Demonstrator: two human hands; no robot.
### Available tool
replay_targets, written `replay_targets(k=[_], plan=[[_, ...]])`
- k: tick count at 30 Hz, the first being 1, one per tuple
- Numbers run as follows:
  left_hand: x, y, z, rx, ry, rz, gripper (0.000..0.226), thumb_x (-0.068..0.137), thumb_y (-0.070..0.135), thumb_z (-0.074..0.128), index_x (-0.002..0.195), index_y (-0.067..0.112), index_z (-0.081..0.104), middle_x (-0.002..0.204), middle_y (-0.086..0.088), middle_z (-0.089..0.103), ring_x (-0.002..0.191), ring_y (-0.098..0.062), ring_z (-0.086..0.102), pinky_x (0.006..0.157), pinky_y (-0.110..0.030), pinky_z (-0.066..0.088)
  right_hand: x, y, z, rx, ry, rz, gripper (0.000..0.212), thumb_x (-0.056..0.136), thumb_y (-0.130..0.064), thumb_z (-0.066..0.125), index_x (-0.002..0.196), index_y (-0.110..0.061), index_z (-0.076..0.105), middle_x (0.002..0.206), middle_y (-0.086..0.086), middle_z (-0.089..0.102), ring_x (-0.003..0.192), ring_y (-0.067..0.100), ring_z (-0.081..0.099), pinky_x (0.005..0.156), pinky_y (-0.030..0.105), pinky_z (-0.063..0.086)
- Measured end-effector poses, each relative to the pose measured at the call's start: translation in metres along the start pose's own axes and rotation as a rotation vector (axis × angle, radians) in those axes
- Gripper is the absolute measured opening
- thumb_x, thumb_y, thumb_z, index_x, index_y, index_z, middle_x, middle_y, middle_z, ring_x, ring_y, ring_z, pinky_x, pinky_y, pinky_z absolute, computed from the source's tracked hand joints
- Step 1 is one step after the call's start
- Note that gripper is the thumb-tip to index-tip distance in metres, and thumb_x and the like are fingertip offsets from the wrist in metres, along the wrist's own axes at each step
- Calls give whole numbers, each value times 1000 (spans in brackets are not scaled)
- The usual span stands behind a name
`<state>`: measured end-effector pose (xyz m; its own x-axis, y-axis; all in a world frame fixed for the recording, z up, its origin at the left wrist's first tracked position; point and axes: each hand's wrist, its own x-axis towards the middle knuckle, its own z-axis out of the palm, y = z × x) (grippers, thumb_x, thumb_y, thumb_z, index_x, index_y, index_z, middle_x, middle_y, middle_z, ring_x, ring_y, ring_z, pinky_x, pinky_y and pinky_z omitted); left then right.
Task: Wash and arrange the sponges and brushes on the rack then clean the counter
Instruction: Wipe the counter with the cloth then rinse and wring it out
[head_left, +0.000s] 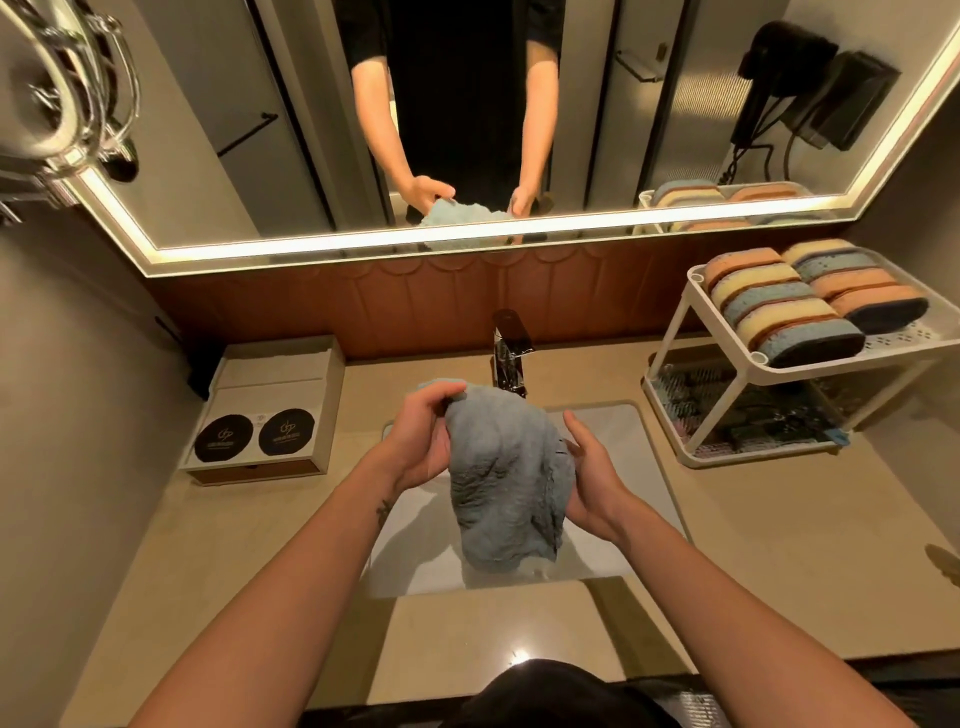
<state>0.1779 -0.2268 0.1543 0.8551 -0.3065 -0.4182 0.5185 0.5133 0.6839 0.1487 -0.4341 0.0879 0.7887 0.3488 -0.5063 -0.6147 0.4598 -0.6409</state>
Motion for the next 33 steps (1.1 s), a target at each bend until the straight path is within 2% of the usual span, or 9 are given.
replay_targets(k=[4, 7, 13, 16, 19, 23, 25, 29, 33], plan=[[-1, -7, -9, 22, -122, -92, 33, 94, 7, 52, 125, 0, 59, 127, -25, 63, 109, -34, 66, 91, -42, 59, 5, -3, 7, -162, 114, -125, 50, 96, -45, 55, 135, -12, 60, 130, 21, 65, 117, 35, 65, 96, 46, 55], [4, -18, -16, 131, -52, -134, 45, 93, 1, 56, 137, 12, 53, 135, -20, 61, 114, -30, 65, 92, -39, 56, 7, -4, 9, -220, 266, -211, 53, 94, -35, 66, 142, -24, 47, 127, 13, 66, 110, 29, 69, 93, 48, 58], [13, -21, -19, 565, 311, -176, 13, 86, -4, 64, 98, 1, 66, 100, -16, 69, 89, -25, 67, 72, -33, 55, 7, -15, 9, -424, 379, -313, 51, 95, -26, 65, 143, -31, 47, 120, 7, 66, 104, 20, 69, 80, 32, 61], [15, -18, -20, 590, 409, -185, 11, 85, -4, 69, 95, -4, 66, 96, -18, 71, 81, -25, 68, 71, -35, 57, 7, -17, 7, -639, 423, -348, 46, 98, -29, 61, 142, -32, 49, 133, 7, 60, 119, 25, 62, 98, 46, 56], [13, -19, -19, 659, 486, -92, 38, 85, 3, 74, 117, -10, 58, 109, -19, 69, 92, -27, 69, 77, -38, 60, 5, -22, 8, -776, 450, -364, 41, 98, -29, 60, 139, -27, 53, 137, 6, 57, 125, 27, 57, 102, 49, 53], [7, -25, -19, 736, 453, 119, 64, 89, 8, 73, 143, 22, 41, 119, -12, 57, 100, -23, 63, 70, -28, 56, 3, -26, 18, -855, 434, -378, 28, 100, -21, 57, 127, -23, 65, 126, 2, 64, 119, 23, 59, 101, 44, 53], [6, -26, -23, 838, 322, 189, 70, 85, 7, 77, 143, 31, 46, 116, -9, 62, 96, -17, 65, 68, -22, 58, 2, -29, 23, -700, 396, -286, 26, 101, -15, 55, 123, -19, 68, 120, 6, 68, 114, 26, 64, 95, 41, 56], [2, -24, -32, 1334, 297, 251, 77, 73, 7, 83, 141, 28, 53, 129, 1, 64, 116, -20, 61, 100, -38, 52, -3, -31, 27, -589, 249, -145, 45, 89, -4, 71, 132, -14, 62, 125, 14, 63, 113, 30, 63, 100, 45, 55], [-1, -26, -33, 1604, 413, 296, 50, 73, 14, 71, 117, 35, 62, 111, 5, 70, 103, -22, 62, 84, -38, 55, -1, -21, 33, -857, 275, -202, 60, 77, -3, 82, 132, -17, 62, 123, 5, 63, 112, 24, 63, 96, 38, 56]])
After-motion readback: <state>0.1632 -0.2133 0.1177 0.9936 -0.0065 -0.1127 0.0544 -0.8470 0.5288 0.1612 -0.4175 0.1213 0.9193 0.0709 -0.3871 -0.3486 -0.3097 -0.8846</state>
